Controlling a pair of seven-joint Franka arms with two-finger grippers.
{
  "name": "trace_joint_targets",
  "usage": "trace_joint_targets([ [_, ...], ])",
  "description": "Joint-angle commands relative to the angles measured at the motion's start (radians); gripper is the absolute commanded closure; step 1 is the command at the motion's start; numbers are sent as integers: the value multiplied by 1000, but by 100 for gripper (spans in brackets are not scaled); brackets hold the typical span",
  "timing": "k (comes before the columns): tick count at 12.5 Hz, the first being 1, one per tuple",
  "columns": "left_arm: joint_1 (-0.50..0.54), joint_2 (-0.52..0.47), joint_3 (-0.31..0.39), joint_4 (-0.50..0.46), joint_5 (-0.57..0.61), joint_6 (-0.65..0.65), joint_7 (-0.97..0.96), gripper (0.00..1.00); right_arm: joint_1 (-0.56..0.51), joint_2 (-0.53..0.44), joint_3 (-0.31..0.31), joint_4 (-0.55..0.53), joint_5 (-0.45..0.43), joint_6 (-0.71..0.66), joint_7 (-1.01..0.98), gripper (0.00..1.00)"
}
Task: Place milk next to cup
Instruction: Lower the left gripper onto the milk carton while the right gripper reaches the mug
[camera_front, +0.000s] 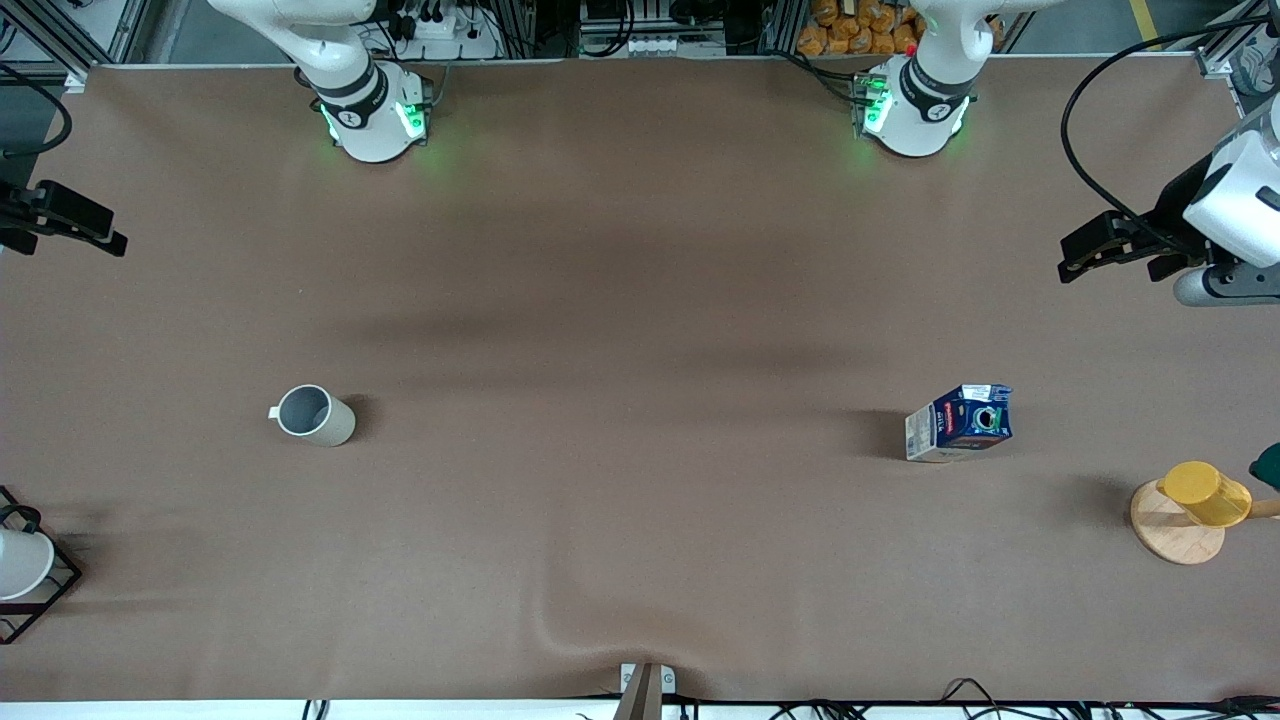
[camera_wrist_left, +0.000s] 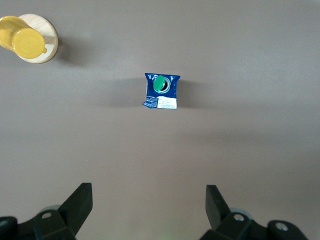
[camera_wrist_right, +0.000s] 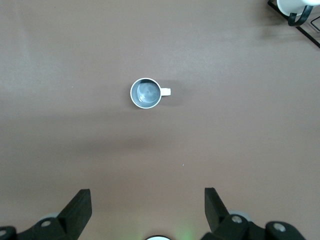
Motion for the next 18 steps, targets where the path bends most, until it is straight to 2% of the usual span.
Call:
trace_joint_targets([
  [1,2,-1,-2,18,-13,-17,-1,0,-14,-27,9,-27,8,12,-16,0],
  [8,5,59,2,28,2,3,11,0,-10,-13,10,-21,7,16,-14,0],
  [10,8,77,2,8,5,72,14,0,-5,-4,10,-18,5,15,-14,0],
  [13,30,117,2,-82,8,243,15,0,-3,53,13,-8,10,16,-16,0],
  [16,19,217,0,-84,22,311,14,0,23,142,16,7,8,36,-20,0],
  [18,16,263,-2,-85,23,340,14,0,40,211,15,7,5,116,-20,0],
])
